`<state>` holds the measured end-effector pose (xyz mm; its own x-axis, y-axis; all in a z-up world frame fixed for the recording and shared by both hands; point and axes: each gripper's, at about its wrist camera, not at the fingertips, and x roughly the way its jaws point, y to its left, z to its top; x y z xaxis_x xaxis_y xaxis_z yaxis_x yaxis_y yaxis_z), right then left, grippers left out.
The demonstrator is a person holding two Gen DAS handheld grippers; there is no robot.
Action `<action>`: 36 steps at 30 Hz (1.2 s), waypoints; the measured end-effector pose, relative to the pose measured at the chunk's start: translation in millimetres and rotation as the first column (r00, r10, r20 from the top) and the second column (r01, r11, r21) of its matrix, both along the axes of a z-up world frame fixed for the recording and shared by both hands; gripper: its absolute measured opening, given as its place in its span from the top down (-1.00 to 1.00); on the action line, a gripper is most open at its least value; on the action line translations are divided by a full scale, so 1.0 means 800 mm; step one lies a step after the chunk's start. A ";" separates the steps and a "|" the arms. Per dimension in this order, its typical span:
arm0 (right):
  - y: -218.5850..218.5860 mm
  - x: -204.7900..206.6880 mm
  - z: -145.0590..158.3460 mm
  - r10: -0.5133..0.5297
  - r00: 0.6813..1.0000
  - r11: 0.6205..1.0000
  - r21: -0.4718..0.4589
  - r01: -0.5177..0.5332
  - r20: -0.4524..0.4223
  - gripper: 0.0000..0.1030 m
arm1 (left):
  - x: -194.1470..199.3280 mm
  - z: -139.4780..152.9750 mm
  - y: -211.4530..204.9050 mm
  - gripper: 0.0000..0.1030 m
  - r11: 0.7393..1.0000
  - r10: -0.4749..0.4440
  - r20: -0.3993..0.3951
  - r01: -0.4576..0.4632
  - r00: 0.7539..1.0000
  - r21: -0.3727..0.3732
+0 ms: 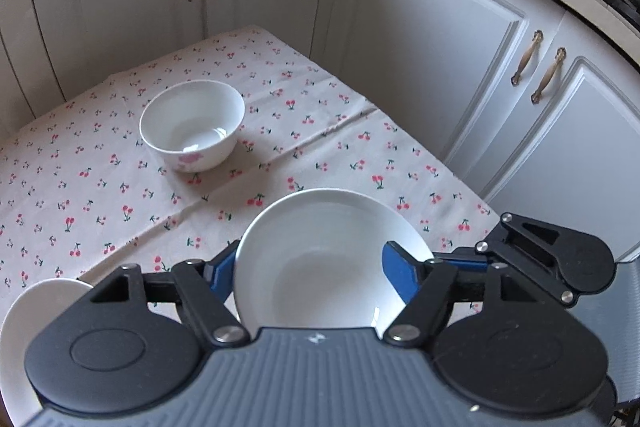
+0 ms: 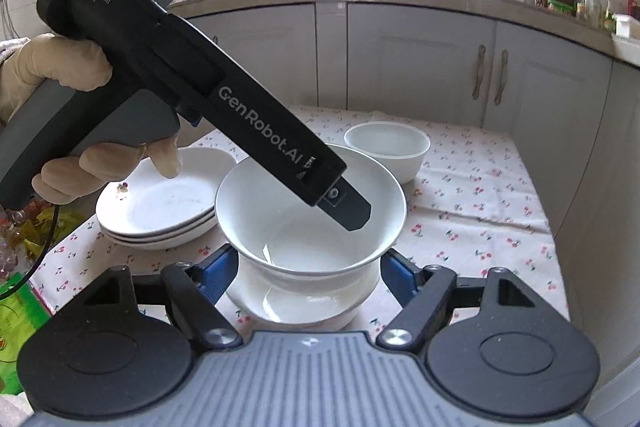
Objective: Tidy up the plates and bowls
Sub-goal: 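Lower the right tool's bowl into another white bowl while the left tool holds its bowl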
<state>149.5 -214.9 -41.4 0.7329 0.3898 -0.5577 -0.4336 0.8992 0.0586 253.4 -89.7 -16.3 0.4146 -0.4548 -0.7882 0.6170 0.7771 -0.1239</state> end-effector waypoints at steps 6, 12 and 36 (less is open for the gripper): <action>0.004 0.002 -0.010 0.003 1.000 1.000 -0.006 -0.004 -0.029 -0.59 | 0.000 -0.015 0.005 -0.42 1.000 -0.003 -0.018 0.003 1.000 0.008; 0.009 0.005 -0.015 0.010 0.999 1.000 -0.021 -0.011 -0.035 -0.59 | 0.002 -0.026 0.009 -0.42 1.000 0.004 -0.028 -0.004 1.000 0.016; 0.021 -0.003 -0.016 0.005 1.000 0.996 -0.093 -0.006 -0.010 -0.63 | 0.002 -0.032 0.012 -0.42 1.000 0.004 -0.025 -0.004 1.000 0.001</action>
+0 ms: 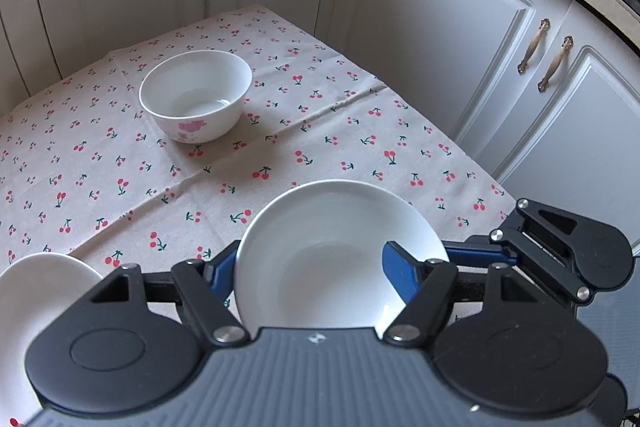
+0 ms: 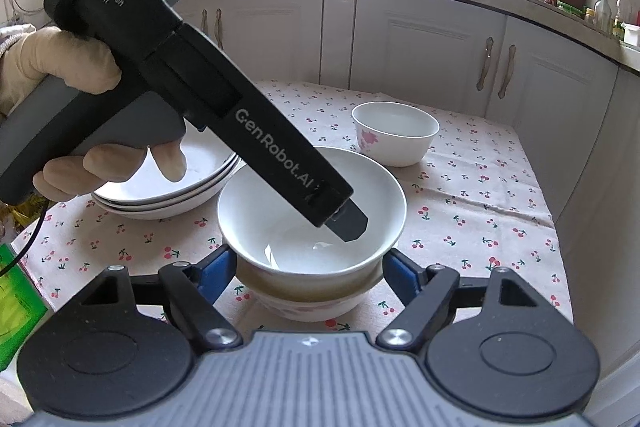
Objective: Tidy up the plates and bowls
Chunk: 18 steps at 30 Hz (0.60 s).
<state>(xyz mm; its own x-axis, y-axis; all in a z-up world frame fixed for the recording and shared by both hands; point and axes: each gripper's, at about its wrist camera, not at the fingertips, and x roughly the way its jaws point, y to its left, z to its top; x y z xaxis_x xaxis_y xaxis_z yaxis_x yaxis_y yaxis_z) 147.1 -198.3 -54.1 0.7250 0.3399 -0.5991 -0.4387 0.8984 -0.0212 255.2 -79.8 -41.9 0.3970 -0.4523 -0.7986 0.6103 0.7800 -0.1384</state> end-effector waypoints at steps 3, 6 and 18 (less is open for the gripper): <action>0.003 -0.002 0.000 -0.003 1.000 1.000 -0.014 0.003 0.004 -0.63 | 0.000 -0.002 0.002 -0.42 1.000 0.005 -0.004 -0.005 1.000 0.001; 0.004 -0.004 -0.001 0.000 1.000 1.000 -0.020 0.000 0.006 -0.64 | 0.000 -0.006 0.003 -0.42 1.000 0.009 -0.009 -0.009 1.000 0.009; 0.000 -0.013 0.010 0.009 0.999 1.000 0.000 -0.009 0.051 -0.78 | -0.002 -0.002 0.008 -0.45 1.000 0.010 0.004 -0.010 1.000 -0.013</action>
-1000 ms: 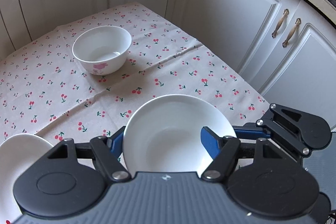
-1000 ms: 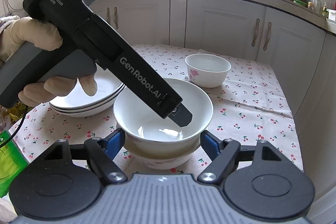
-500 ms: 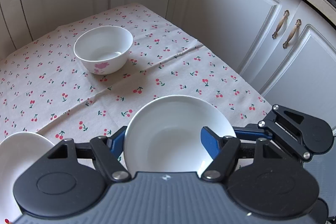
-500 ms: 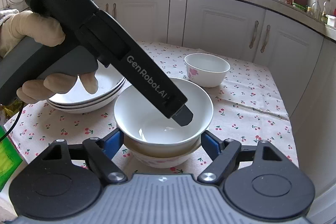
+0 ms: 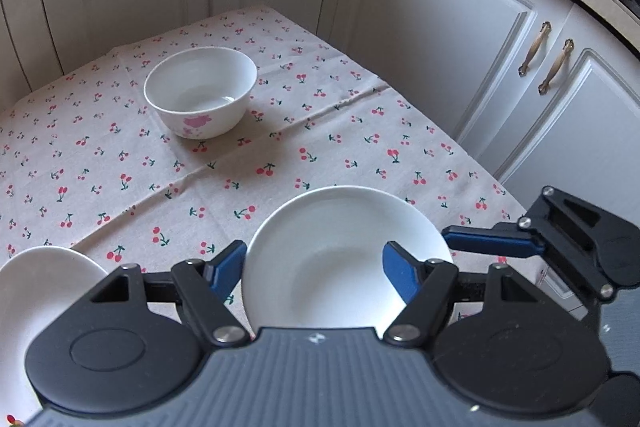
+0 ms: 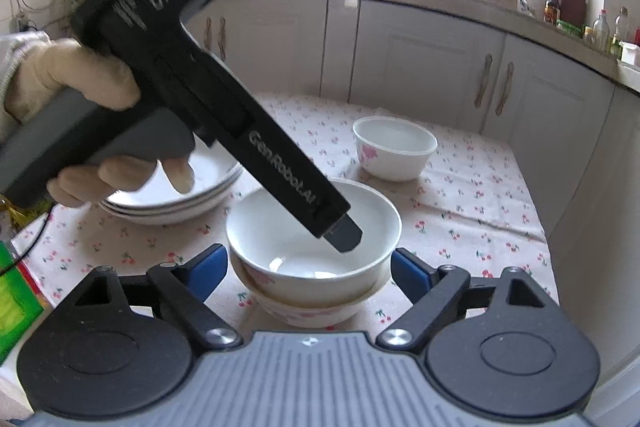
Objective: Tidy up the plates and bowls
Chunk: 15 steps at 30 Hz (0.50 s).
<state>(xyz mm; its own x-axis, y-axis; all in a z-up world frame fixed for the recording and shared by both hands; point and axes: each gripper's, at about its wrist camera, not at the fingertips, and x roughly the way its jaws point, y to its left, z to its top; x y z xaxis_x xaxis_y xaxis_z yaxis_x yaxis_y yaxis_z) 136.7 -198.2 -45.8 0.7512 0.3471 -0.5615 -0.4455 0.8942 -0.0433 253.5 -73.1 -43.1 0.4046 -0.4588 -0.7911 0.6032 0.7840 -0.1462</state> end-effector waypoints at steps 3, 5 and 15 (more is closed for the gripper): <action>0.000 -0.003 0.007 0.003 1.000 1.000 0.012 -0.003 0.021 -0.79 | -0.001 0.005 0.003 -0.45 1.000 0.005 0.009 -0.005 1.000 -0.003; 0.003 -0.004 0.008 0.016 1.000 1.000 0.015 -0.016 0.024 -0.79 | -0.002 0.007 0.006 -0.48 1.000 0.011 0.017 -0.011 1.000 0.001; 0.007 -0.004 0.005 0.037 0.999 0.999 0.023 -0.038 0.025 -0.85 | -0.009 0.014 0.018 -0.51 1.000 0.027 0.032 -0.026 0.999 -0.007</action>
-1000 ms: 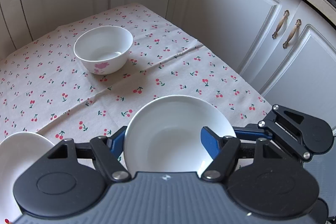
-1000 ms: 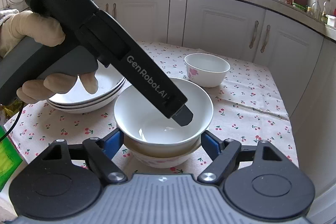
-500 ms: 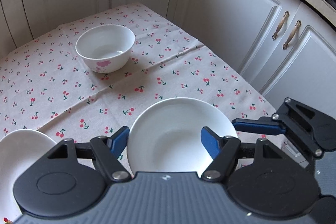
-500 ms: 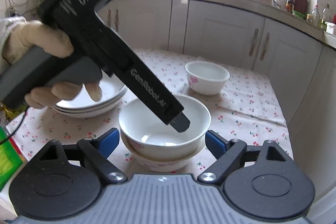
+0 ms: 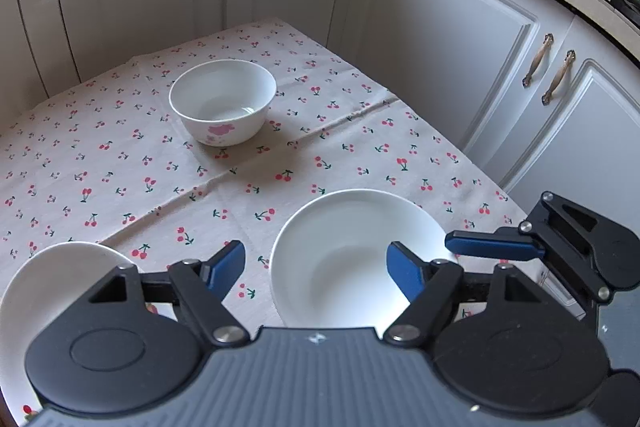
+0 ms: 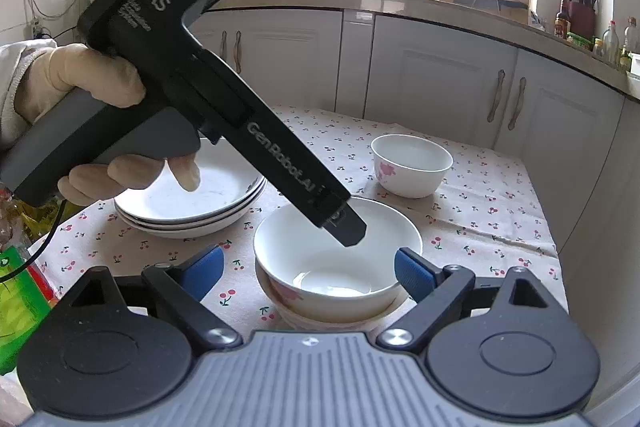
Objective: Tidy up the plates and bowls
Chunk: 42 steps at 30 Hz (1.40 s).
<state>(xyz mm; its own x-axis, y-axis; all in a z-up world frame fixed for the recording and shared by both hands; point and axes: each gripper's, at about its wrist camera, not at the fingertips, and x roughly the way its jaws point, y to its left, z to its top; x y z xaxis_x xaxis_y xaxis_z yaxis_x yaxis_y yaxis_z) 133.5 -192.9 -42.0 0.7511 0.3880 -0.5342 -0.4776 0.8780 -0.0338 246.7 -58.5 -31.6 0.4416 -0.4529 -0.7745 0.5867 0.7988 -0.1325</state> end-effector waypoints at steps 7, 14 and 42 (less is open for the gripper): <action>-0.006 0.003 -0.004 -0.023 1.000 1.000 0.013 0.023 -0.015 -0.86 | -0.005 0.007 0.002 -0.52 1.000 -0.010 0.014 0.010 1.000 -0.008; -0.007 0.001 -0.011 -0.032 0.998 0.999 0.016 0.032 -0.047 -0.89 | -0.008 0.011 0.004 -0.54 1.000 -0.012 0.025 0.012 1.000 -0.019; -0.044 0.036 0.034 -0.046 0.998 0.988 0.145 0.051 -0.035 -0.90 | 0.020 0.033 0.031 -0.68 0.999 0.036 0.173 -0.031 0.984 -0.031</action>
<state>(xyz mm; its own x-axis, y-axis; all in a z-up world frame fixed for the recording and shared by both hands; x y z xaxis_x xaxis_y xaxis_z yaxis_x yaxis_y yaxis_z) 162.6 -228.4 -14.7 0.7546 0.4268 -0.4985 -0.4329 0.8946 0.1107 262.7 -33.6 -5.1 0.5830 -0.4565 -0.6721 0.5761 0.8156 -0.0542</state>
